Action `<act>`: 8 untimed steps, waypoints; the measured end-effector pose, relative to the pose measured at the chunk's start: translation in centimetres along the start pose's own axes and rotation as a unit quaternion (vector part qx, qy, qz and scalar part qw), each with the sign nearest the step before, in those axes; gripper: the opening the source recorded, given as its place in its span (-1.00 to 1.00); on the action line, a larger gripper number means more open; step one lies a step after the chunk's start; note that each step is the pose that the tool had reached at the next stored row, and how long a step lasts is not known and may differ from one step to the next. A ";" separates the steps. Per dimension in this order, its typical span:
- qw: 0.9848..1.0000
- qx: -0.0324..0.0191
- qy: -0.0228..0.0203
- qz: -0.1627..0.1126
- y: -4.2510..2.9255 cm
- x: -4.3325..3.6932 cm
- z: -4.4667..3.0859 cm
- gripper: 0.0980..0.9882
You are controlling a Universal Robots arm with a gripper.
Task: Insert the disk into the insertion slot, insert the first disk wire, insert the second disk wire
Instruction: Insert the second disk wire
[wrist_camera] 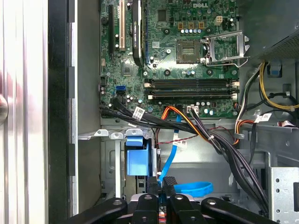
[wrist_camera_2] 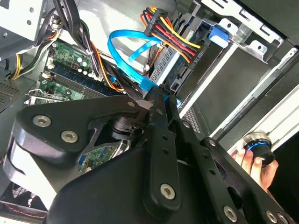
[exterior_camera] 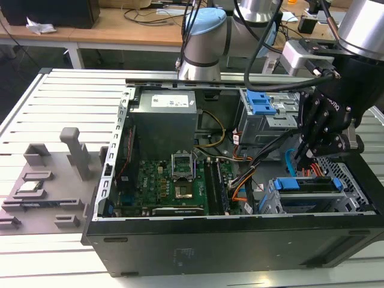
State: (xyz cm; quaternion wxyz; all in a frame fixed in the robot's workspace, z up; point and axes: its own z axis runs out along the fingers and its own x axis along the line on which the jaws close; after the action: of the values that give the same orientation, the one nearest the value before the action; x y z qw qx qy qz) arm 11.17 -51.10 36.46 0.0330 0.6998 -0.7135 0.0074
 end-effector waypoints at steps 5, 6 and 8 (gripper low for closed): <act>1.000 0.000 0.000 0.000 -0.25 0.32 0.28 -0.86; 1.000 0.000 0.000 0.000 -0.40 0.48 0.41 -0.86; 1.000 0.000 0.000 0.000 -0.62 0.89 0.71 -0.86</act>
State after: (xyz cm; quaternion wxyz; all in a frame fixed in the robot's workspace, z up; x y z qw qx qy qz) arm 11.75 -52.04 35.78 0.0331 0.6998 -0.7135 0.0074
